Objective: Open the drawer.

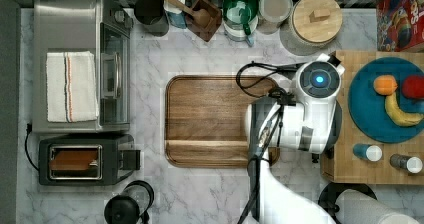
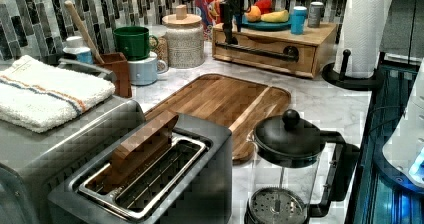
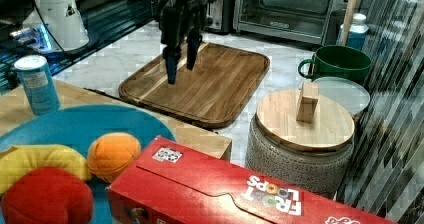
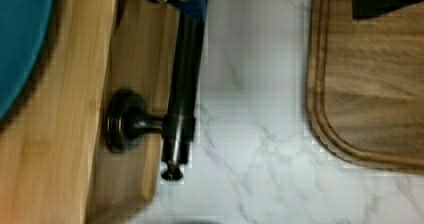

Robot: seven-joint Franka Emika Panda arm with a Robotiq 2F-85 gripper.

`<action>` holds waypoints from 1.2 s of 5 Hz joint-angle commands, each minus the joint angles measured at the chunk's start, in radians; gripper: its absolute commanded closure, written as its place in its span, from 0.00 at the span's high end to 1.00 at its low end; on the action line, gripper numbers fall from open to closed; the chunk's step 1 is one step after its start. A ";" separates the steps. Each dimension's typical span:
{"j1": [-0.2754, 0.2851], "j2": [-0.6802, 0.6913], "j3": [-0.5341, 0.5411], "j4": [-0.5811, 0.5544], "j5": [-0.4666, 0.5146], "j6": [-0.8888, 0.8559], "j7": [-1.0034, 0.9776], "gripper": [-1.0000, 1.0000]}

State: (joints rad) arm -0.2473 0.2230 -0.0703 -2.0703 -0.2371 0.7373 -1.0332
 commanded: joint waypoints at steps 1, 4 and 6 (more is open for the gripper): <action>-0.041 0.003 -0.046 -0.047 0.024 0.137 0.015 1.00; -0.039 0.057 -0.035 -0.056 0.073 0.201 0.027 1.00; -0.046 0.113 -0.039 -0.047 0.031 0.243 0.081 1.00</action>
State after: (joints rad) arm -0.3079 0.3435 -0.1045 -2.1289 -0.2192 0.9331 -1.0293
